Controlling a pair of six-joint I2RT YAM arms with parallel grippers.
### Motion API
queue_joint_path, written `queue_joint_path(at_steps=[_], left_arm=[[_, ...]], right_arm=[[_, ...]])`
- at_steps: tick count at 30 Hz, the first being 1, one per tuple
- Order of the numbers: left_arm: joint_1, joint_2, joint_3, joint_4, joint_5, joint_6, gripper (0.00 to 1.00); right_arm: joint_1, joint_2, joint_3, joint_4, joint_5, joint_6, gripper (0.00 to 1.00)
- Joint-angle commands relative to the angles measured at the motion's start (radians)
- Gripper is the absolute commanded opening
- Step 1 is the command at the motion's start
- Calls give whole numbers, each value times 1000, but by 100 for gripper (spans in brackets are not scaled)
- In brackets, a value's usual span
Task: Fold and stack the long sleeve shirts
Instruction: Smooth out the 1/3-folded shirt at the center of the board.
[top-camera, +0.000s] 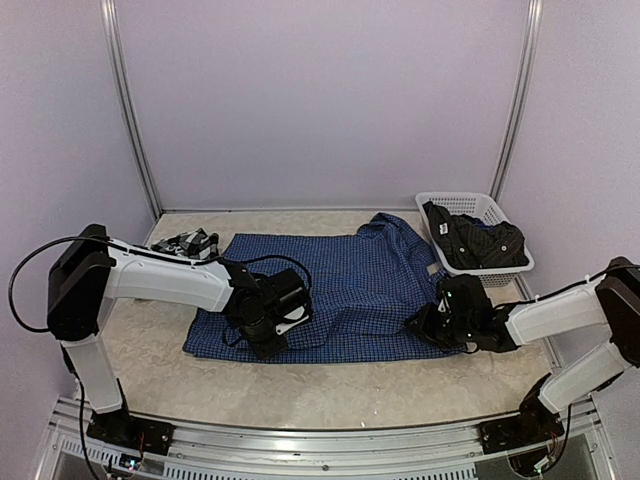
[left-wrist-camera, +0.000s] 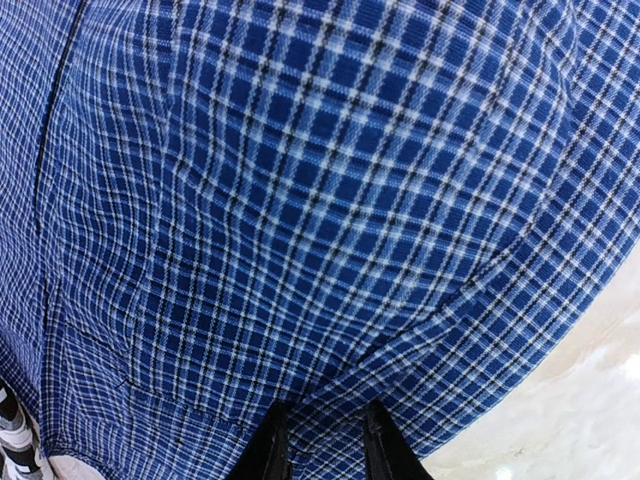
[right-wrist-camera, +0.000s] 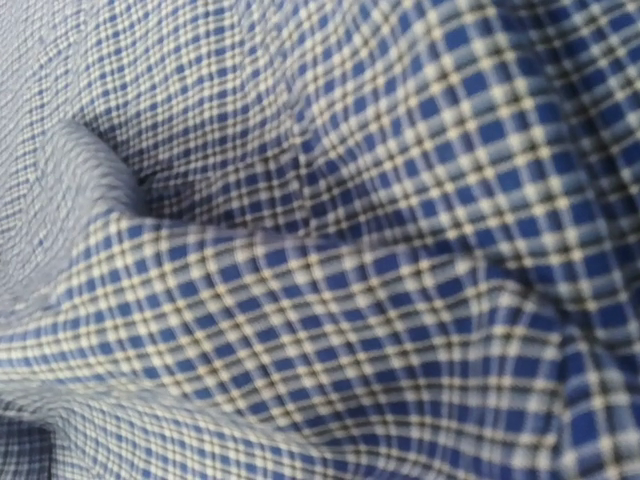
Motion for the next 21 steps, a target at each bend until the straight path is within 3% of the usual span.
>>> queue_joint_path(at_steps=[1, 6, 10, 15, 21], left_arm=[[-7, -17, -14, 5, -10, -7, 24], [-8, -17, -16, 5, -9, -6, 24], [-11, -25, -21, 1, 3, 4, 19], [-13, -36, -24, -16, 13, 14, 1], [-3, -47, -23, -30, -23, 4, 0]], right_arm=[[13, 8, 7, 30, 6, 10, 27], [15, -26, -2, 24, 14, 10, 15], [14, -66, -19, 14, 18, 9, 0], [15, -110, -16, -30, 19, -2, 0], [15, -156, -3, -100, 15, -29, 0]])
